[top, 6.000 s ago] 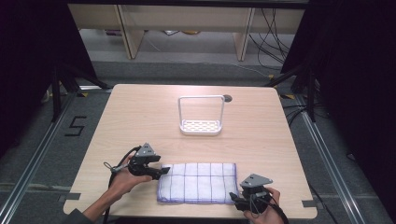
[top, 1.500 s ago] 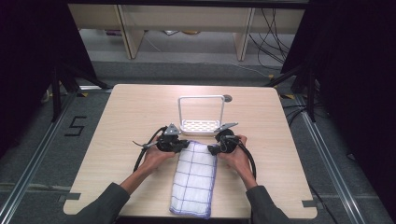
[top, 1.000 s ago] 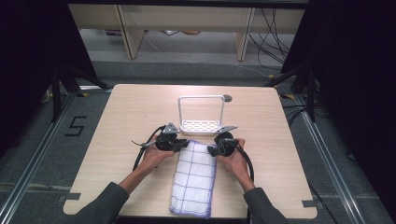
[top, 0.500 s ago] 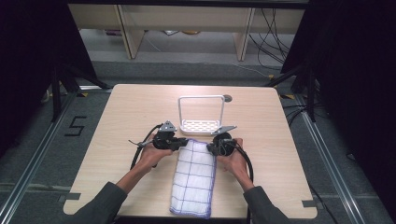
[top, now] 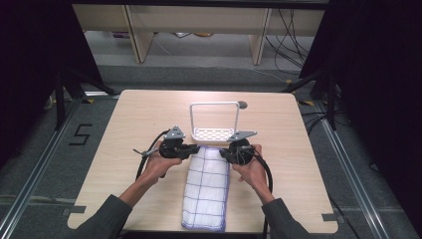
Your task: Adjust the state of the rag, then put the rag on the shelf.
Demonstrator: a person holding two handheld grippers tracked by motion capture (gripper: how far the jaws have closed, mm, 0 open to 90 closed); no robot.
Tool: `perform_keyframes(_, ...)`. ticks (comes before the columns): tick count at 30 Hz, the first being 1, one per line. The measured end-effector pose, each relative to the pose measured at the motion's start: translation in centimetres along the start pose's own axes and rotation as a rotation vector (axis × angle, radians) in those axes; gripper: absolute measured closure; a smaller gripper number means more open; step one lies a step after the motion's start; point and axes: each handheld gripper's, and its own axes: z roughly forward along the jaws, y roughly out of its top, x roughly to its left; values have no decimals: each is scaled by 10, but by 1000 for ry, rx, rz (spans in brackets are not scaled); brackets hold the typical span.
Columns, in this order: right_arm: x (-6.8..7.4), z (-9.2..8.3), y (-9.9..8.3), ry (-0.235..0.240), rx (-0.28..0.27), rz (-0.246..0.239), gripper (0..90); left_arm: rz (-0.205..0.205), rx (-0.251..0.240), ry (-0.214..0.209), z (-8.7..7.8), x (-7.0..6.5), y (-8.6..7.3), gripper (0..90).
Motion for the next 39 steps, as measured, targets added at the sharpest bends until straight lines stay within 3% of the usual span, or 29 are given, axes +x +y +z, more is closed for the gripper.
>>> perform_keyframes(4, 1, -7, 1, 10, -18, 13, 842, 15, -10, -7, -4, -9, 7, 840)
perform_keyframes(5, 0, -8, 1, 9, -33, -9, 842, 23, -14, -6, -6, -11, 10, 840)
perform_keyframes(6, 3, -8, 2, 16, -46, 16, 842, 26, -26, -2, -8, -13, 12, 841)
perform_keyframes(10, 5, -21, 7, 27, -51, -4, 842, 36, -39, -17, -17, -20, 20, 840)
perform_keyframes(14, 9, -34, 12, 26, -94, -26, 843, 52, -58, -21, -26, -27, 28, 840)
perform_keyframes(15, 11, -38, 14, 26, -88, -19, 843, 56, -70, -30, -29, -28, 31, 840)
perform_keyframes(18, 13, -52, 20, 18, -130, -57, 844, 61, -88, -29, -36, -31, 37, 840)
perform_keyframes(21, 16, -62, 24, 18, -152, -46, 844, 55, -105, -33, -40, -31, 39, 839)
perform_keyframes(27, 17, -70, 30, 21, -179, -57, 844, 64, -115, -40, -48, -33, 47, 839)
perform_keyframes(29, 18, -74, 33, 27, -186, -53, 845, 57, -123, -39, -51, -35, 52, 841)
perform_keyframes(36, 23, -96, 54, 28, -244, -93, 846, 93, -155, -34, -68, -43, 82, 842)
perform_keyframes(39, 23, -106, 67, 9, -280, -106, 846, 106, -171, -27, -74, -43, 95, 842)
